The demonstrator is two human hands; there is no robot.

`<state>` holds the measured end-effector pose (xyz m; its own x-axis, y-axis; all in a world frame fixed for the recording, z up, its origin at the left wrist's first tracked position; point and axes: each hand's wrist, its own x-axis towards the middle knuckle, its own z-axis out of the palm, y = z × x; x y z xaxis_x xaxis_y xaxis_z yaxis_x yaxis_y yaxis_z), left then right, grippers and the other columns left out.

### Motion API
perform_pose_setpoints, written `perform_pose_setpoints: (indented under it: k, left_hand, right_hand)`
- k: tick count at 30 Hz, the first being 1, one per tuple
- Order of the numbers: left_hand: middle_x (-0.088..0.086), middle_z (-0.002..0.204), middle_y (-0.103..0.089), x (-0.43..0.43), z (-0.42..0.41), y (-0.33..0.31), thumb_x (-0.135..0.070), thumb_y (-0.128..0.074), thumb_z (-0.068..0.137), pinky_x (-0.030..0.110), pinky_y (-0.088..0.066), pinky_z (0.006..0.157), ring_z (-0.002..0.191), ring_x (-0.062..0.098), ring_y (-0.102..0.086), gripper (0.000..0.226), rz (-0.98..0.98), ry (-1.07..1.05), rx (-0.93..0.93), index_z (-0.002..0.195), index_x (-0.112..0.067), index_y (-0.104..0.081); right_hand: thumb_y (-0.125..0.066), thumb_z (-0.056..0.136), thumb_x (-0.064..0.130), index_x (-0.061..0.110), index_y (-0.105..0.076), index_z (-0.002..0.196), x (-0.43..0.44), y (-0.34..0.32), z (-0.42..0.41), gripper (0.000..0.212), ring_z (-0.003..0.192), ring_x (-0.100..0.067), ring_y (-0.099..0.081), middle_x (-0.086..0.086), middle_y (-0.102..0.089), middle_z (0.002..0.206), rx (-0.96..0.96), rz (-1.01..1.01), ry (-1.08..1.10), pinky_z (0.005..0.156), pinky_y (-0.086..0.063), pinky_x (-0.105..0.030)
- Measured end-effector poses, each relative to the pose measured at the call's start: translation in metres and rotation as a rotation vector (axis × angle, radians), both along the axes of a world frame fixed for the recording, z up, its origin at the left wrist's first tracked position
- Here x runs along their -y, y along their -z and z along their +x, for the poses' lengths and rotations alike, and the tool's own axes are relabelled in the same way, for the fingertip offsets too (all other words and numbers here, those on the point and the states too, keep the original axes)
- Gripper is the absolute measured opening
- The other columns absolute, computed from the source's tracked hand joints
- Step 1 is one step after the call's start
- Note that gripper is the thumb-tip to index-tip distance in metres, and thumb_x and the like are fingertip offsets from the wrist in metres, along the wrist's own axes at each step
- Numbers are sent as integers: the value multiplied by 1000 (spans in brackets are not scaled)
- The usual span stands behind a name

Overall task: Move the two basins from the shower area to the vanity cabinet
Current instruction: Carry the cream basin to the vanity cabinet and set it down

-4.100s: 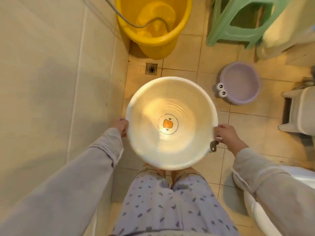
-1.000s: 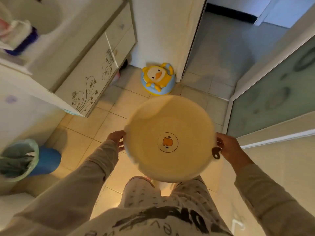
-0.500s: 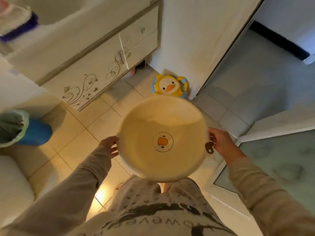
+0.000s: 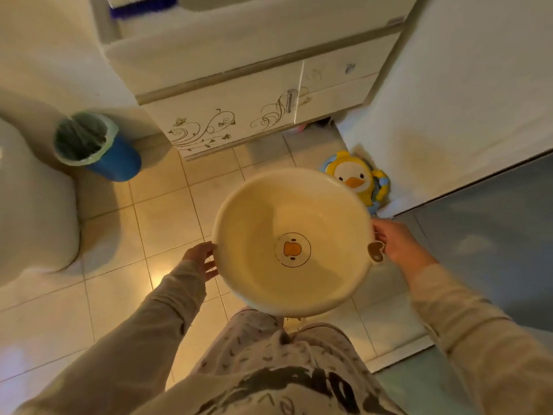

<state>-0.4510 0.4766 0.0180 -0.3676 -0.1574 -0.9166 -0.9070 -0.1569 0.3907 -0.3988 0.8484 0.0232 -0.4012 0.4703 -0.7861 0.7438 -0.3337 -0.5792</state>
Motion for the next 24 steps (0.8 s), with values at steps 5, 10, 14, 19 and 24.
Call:
perform_pose_setpoints:
  k: [5,10,14,19,24]
  left_hand:
    - [2,77,-55,-9,-38,7,-7,-47,88,33,-45,59,66,21,-50,18,-20,-2,9,73,-13,-55]
    - [2,78,-54,-14,-76,11,-9,-47,88,31,-45,60,67,20,-50,15,-35,16,16,76,-13,-56]
    - [2,76,-52,-12,-99,12,-6,-47,85,30,-44,60,67,20,-50,16,-46,4,30,74,-14,-55]
    - [2,77,-53,-13,-111,21,-6,-46,86,34,-47,69,69,20,-51,14,-76,-2,85,95,-11,-56]
    - [5,81,-55,-16,-115,33,-5,-44,89,34,-46,77,91,26,-53,33,-130,-21,129,117,-10,-60]
  right_hand:
    - [-65,78,9,4,-66,87,-6,-1,-46,10,68,-24,-60,-14,-65,80,46,-3,-48,64,-50,-32]
    - [-61,81,9,6,-63,82,-10,2,-82,4,68,-22,-60,-13,-64,79,56,12,-95,58,-48,-28]
    - [-59,84,10,9,-62,95,-7,9,-107,11,73,-23,-59,-13,-63,85,78,-11,-132,66,-48,-34]
    - [-59,84,19,18,-66,94,-8,24,-133,13,91,-26,-62,-11,-66,102,137,-23,-248,82,-50,-40]
    - [-55,86,19,13,-62,119,-15,46,-162,35,102,-30,-60,-16,-64,119,231,-3,-389,88,-48,-43]
